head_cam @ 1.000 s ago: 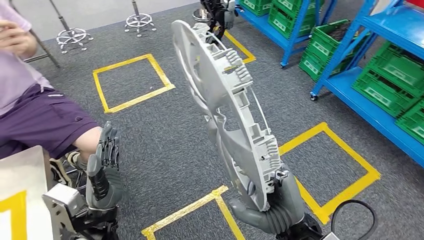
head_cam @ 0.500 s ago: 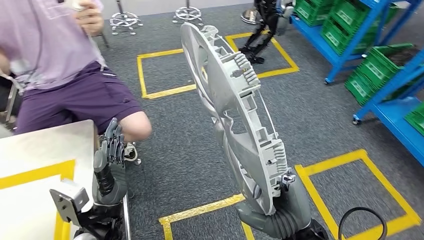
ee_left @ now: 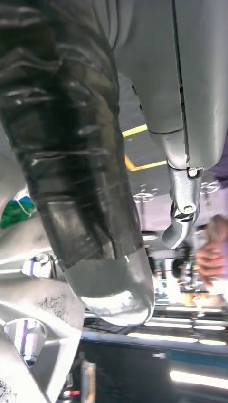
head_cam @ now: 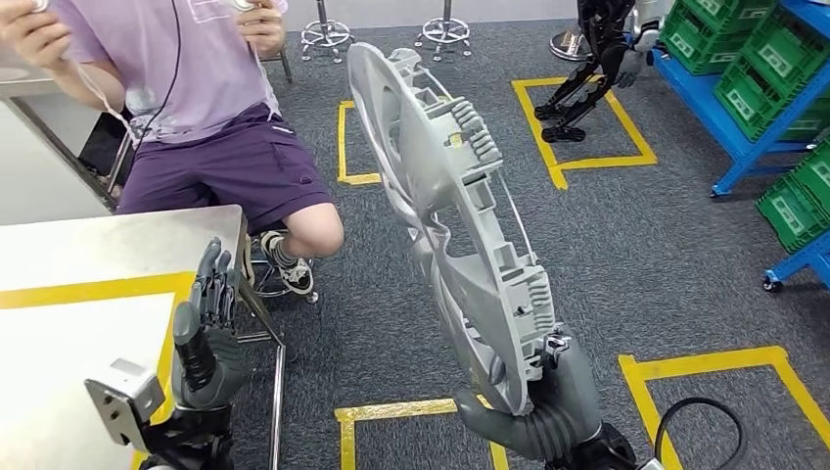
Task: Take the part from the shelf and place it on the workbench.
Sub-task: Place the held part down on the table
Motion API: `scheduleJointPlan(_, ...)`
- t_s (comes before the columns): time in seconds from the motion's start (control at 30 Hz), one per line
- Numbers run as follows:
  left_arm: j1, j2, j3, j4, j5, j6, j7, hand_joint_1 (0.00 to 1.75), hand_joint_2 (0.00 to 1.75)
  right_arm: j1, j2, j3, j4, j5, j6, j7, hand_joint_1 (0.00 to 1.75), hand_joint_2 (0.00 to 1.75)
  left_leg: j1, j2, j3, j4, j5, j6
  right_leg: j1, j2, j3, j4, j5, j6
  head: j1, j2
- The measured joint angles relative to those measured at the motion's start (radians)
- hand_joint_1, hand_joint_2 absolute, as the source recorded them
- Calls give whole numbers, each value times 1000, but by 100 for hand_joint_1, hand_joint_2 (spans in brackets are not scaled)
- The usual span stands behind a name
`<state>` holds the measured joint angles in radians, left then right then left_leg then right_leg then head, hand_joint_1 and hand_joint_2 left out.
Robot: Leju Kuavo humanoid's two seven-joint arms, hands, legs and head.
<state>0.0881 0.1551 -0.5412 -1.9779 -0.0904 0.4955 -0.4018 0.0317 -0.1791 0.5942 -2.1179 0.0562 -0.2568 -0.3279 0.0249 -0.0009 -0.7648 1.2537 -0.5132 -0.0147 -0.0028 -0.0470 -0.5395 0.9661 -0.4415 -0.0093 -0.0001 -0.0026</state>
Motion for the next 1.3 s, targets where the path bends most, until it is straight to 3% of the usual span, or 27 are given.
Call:
scheduleJointPlan(0.07,0,0,2,0,0,-2,-1,0,0,1,1,0,0,0,2,0,175,175,-1,29,76,-124,42,3,1,-25,-2,10,-6,8,-7,0)
scheduleJointPlan(0.13,-1,-1,4,0,0,-4,-3,0,0,1,2,-2,0,2,5,0,175,175,-6,62,141,-220,61,16,5,-44,-4,22,-17,20,-10,0)
scheduleJointPlan(0.17,-1,-2,4,0,0,-6,-4,0,0,2,2,-3,-1,2,5,0,175,175,-9,67,151,-234,59,24,6,-53,-3,26,-20,27,-8,0)
scheduleJointPlan(0.23,0,-5,5,0,0,-10,-5,0,0,2,3,-6,-1,3,7,1,175,175,-12,43,150,-234,66,38,4,-72,-2,29,-22,39,-4,0)
scheduleJointPlan(0.3,1,-7,6,0,-1,-14,-6,0,0,2,3,-9,-1,3,9,1,175,175,-10,19,147,-239,73,50,-2,-45,-17,57,-45,51,0,0)
scheduleJointPlan(0.37,0,-10,6,0,-1,-17,-7,0,0,2,3,-12,-1,3,11,0,175,175,-7,-4,145,-242,79,59,-7,10,-64,158,-103,59,12,0)
scheduleJointPlan(0.4,0,-12,6,1,-1,-18,-8,0,0,3,3,-13,-1,3,12,0,175,175,-8,-17,142,-242,81,62,-8,27,-94,226,-133,60,18,0)
scheduleJointPlan(0.43,0,-13,6,2,-1,-19,-8,0,0,5,3,-14,-1,4,13,0,175,175,-10,-31,140,-242,83,64,-8,34,-120,284,-151,60,22,0)
scheduleJointPlan(0.47,1,-14,6,3,-1,-20,-8,0,0,6,3,-14,0,4,14,0,175,175,-11,-46,139,-242,84,64,-8,37,-135,312,-152,59,25,0)
scheduleJointPlan(0.5,1,-15,7,4,-1,-20,-9,0,0,8,3,-14,0,4,16,0,175,175,-12,-61,138,-242,85,64,-7,39,-132,303,-134,57,27,0)
scheduleJointPlan(0.53,1,-16,7,5,-1,-21,-10,0,0,8,3,-15,1,4,17,0,175,175,-12,-76,138,-241,87,63,-7,46,-112,258,-102,52,29,0)
scheduleJointPlan(0.6,1,-18,9,6,-1,-24,-13,0,0,8,3,-16,1,4,20,-2,175,175,-13,-103,136,-240,91,58,-8,89,-54,126,-41,39,33,0)
scheduleJointPlan(0.67,1,-21,12,6,-1,-27,-15,0,0,8,4,-17,1,5,21,-4,175,175,-9,-126,127,-239,98,47,-7,125,-17,48,-24,28,34,0)
scheduleJointPlan(0.73,3,-23,15,7,-1,-31,-17,0,0,8,4,-18,0,6,23,-5,175,175,-1,-148,116,-242,107,32,-2,114,-6,31,-24,21,34,0)
scheduleJointPlan(0.77,6,-23,18,7,-1,-32,-17,0,0,8,4,-19,0,6,24,-5,175,175,-1,-141,108,-240,109,27,-2,102,-2,23,-18,17,34,0)
scheduleJointPlan(0.8,7,-23,20,8,-1,-32,-17,0,0,7,4,-20,1,6,24,-5,175,175,-3,-120,98,-228,100,24,-2,88,2,13,-11,12,31,0)
scheduleJointPlan(0.83,8,-24,22,8,-1,-32,-18,0,0,7,5,-21,1,6,24,-6,175,175,-5,-90,80,-197,80,23,-3,75,5,3,-5,7,25,0)
scheduleJointPlan(0.9,8,-24,24,9,-1,-32,-18,0,0,8,5,-23,1,6,24,-7,175,175,-7,-30,28,-81,18,20,-2,48,6,-4,0,1,13,0)
scheduleJointPlan(0.97,9,-24,26,11,-1,-33,-18,0,0,10,5,-25,2,6,24,-7,175,175,-3,-11,-13,17,-19,13,0,19,3,-2,-1,0,5,0)
scheduleJointPlan(1.0,10,-24,27,13,-1,-34,-19,0,0,11,5,-26,2,6,24,-7,175,175,-1,-5,-9,19,-13,11,0,4,1,1,-3,2,2,0)
scheduleJointPlan(1.03,11,-24,28,14,-1,-36,-20,0,0,11,5,-27,3,6,24,-7,175,175,0,2,15,-16,6,9,-1,-9,-2,6,-5,4,-2,0)
scheduleJointPlan(1.1,12,-24,30,15,-2,-39,-23,0,0,11,5,-27,3,6,24,-7,175,175,-1,39,96,-141,44,10,0,-33,-6,19,-14,14,-10,0)
scheduleJointPlan(1.17,12,-26,32,15,-3,-44,-25,0,0,11,5,-28,3,6,25,-7,175,175,-6,63,145,-214,54,21,3,-50,-9,32,-23,28,-11,0)
scheduleJointPlan(1.27,13,-29,36,15,-3,-49,-26,0,0,11,5,-30,2,6,26,-7,175,175,-10,37,145,-222,57,42,0,-73,-10,38,-28,46,-3,0)
scheduleJointPlan(1.3,13,-31,37,15,-3,-49,-26,0,0,11,5,-30,2,6,27,-7,175,175,-9,25,144,-224,60,47,-3,-63,-15,48,-38,52,-1,0)
